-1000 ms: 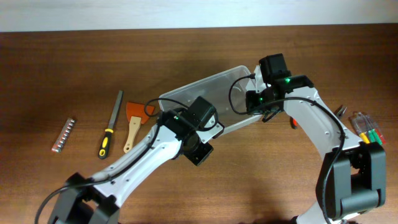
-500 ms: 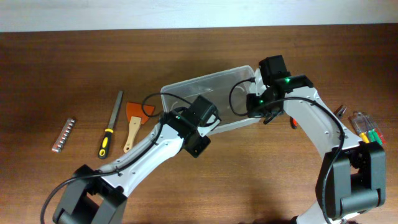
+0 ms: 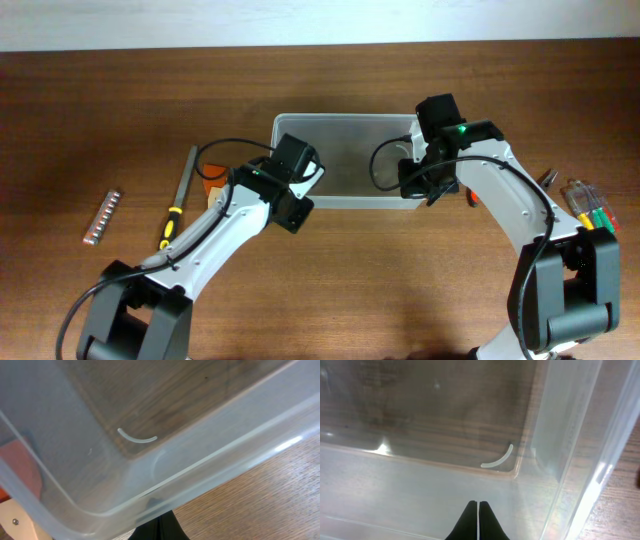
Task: Pack container
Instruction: 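Release the container and retract both grippers, then lower the left gripper and grasp the orange scraper's wooden handle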
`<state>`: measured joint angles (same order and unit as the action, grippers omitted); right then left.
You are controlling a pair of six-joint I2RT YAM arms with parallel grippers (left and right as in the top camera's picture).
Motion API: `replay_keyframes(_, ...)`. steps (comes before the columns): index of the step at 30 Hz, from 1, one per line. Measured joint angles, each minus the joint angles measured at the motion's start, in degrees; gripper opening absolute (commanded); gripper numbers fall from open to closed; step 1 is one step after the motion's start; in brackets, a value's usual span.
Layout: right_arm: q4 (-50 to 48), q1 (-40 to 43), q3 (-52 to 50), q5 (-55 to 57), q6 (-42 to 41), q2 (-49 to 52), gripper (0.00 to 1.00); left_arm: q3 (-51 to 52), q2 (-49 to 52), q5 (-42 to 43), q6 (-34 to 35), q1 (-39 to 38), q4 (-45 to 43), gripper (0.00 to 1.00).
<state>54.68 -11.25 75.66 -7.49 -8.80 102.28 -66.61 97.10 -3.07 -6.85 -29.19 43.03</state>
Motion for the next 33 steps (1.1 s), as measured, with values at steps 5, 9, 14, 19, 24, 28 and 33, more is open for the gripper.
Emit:
replay_keyframes(5, 0.7, 0.0, 0.5, 0.0, 0.0, 0.0, 0.04, 0.0, 0.0, 0.0, 0.0, 0.3, 1.4, 0.02)
replay_keyframes(9, 4.3, 0.0, 5.4, 1.2, 0.0, -0.5, 0.04, -1.3, -0.3, -0.2, 0.2, 0.3, 8.3, 0.02)
replay_keyframes(14, 7.5, 0.1, 16.2, 6.4, 0.0, -4.2, 0.09, -5.1, -5.0, -1.8, 1.4, 1.2, 12.1, 0.58)
replay_keyframes(19, 9.0, 3.0, 25.5, 8.6, -1.2, -9.9, 0.17, -7.1, -12.2, -4.3, 3.4, 6.5, 12.4, 0.98)
replay_keyframes(24, 11.5, 13.4, 28.0, 9.9, -4.4, -14.3, 0.46, -7.4, -13.7, -5.4, 4.1, 14.5, 13.6, 0.99)
replay_keyframes(28, 15.2, 22.9, 28.0, 10.3, -6.0, -14.6, 0.85, -7.4, -12.9, -5.6, 4.0, 20.4, 12.4, 0.99)
replay_keyframes(33, 16.6, 31.7, 28.0, 10.7, -6.2, -14.6, 0.99, -7.4, -9.2, -4.0, 1.6, 24.1, 10.0, 0.99)
